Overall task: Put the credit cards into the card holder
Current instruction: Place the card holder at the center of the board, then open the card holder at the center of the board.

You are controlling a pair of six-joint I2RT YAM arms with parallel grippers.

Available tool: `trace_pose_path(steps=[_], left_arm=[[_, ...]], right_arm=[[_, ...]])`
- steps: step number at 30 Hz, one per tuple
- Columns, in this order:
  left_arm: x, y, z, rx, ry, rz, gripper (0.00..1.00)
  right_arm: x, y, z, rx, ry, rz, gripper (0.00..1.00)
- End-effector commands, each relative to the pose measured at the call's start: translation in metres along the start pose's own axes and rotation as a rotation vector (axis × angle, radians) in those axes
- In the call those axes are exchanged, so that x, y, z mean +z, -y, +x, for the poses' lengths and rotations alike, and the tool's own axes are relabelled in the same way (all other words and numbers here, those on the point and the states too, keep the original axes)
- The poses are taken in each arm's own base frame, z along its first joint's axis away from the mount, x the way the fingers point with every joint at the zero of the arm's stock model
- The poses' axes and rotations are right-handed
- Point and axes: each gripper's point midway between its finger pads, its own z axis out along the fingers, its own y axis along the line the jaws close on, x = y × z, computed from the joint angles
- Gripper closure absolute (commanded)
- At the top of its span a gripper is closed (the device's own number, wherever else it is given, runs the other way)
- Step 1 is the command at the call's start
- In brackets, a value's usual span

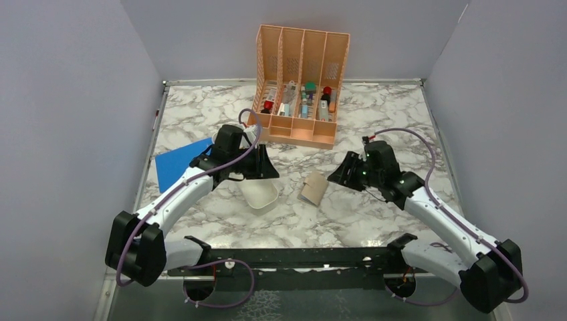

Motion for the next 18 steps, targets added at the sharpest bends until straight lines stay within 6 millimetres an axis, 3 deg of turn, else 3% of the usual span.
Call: trace_pose_path(steps=[1,6,9,13,18], left_arm=[[0.000,0.005,-0.015,0.053,0.031,-0.005,0.61],[-0.004,0.004,-0.015,0.048,0.053,-0.020,0.61],[-0.009,0.003,-0.016,0.054,0.073,-0.035,0.61],[-0.017,0.003,-0.017,0.062,0.104,-0.057,0.61],[-0.027,0.000,-0.017,0.077,0.142,-0.087,0.61]], right_arm=[[0.008,-0.041,-0.001,-0.008,0.008,-0.090,0.52],[0.039,-0.036,0.011,-0.012,-0.012,0.079,0.41],[0.057,-0.037,0.016,-0.040,-0.010,0.176,0.29],[0.076,-0.019,0.017,-0.145,0.014,0.388,0.19],[0.096,0.012,0.016,-0.228,0.007,0.585,0.19]])
